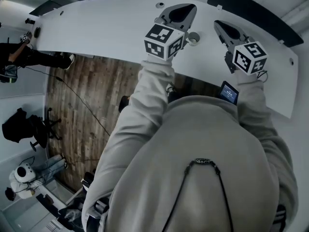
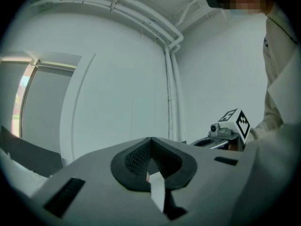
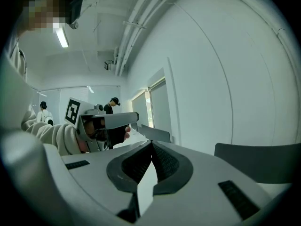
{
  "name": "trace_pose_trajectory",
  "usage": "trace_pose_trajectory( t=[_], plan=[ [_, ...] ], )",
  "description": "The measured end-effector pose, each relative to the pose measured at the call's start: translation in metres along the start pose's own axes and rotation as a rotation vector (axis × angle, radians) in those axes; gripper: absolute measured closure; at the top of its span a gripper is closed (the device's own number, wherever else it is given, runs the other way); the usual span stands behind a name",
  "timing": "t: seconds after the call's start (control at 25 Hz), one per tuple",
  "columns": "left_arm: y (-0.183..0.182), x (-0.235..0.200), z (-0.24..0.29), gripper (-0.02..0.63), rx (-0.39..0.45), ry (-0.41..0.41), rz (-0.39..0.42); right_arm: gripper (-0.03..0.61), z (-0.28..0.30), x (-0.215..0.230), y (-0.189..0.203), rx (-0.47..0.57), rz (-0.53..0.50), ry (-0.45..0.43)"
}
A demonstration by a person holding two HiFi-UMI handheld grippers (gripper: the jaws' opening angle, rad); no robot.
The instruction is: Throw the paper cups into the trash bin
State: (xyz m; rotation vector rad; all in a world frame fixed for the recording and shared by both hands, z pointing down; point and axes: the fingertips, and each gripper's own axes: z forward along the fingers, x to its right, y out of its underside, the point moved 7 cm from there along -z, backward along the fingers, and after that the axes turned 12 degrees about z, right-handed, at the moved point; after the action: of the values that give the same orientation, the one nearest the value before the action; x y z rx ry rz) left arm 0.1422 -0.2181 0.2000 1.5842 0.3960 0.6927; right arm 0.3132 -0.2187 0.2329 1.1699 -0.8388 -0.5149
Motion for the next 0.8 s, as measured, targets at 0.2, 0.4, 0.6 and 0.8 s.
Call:
trace_pose_trajectory(
  t=[0.2, 0.4, 0.6, 0.8],
  plan=[
    [0.024, -0.062, 0.019, 0.618, -0.005, 0.047, -0.034, 0.56, 0.05, 0.017, -0.008, -0.015, 0.024, 0.068],
    [0.056, -0.095, 0.044, 0.618, -0.033, 0.15, -0.055, 0.56, 0.075, 0.037, -0.01, -0.022, 0.035, 0.149],
    [0.088, -0.106, 0.068, 0.618, -0.053, 0.213, -0.087, 0.56, 0.084, 0.062, -0.008, -0.003, 0.07, 0.199],
    [0.098, -0.107, 0.09, 0.618, -0.069, 0.25, -0.076, 0.56, 0.095, 0.08, -0.018, 0.024, 0.075, 0.176]
  ],
)
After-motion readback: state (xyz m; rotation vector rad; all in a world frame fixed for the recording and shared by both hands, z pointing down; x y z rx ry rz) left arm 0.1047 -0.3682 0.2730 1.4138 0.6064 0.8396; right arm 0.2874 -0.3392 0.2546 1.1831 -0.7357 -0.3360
